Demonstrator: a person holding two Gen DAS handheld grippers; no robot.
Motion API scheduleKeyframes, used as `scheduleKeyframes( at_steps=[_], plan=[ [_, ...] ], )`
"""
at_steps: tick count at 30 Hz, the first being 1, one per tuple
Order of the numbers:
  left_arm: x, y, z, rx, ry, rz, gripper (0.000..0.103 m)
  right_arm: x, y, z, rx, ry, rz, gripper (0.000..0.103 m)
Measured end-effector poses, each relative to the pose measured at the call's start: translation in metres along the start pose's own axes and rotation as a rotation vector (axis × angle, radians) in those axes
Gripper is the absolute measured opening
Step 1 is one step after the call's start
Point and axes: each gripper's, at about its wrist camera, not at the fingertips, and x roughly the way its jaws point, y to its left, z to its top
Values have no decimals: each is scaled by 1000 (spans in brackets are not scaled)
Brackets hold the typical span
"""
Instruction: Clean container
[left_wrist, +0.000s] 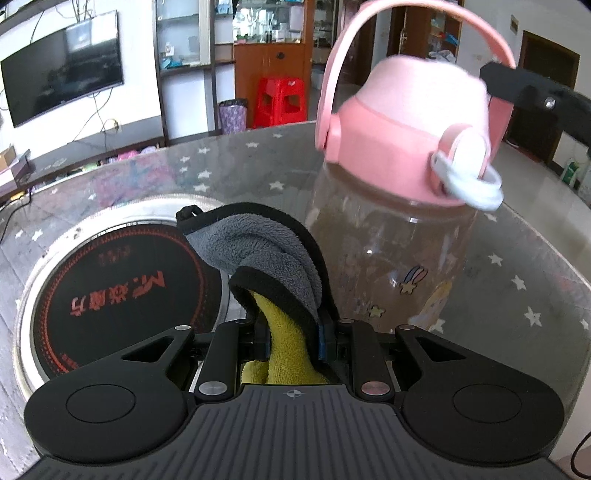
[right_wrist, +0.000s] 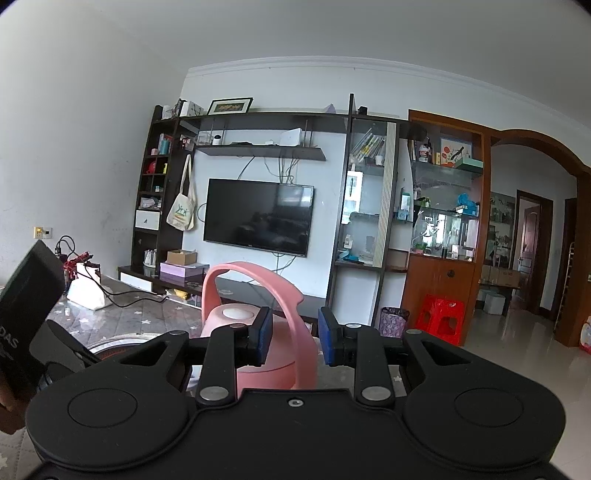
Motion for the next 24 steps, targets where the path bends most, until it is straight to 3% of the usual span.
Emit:
scheduleKeyframes(
  at_steps=[10, 24],
  plan=[
    [1, -6, -9, 2, 17, -19, 21, 0, 3, 0, 4, 5, -2, 29],
    [-35, -15, 12, 46, -86, -19, 21, -2, 1, 0, 4, -10, -2, 29]
  ],
)
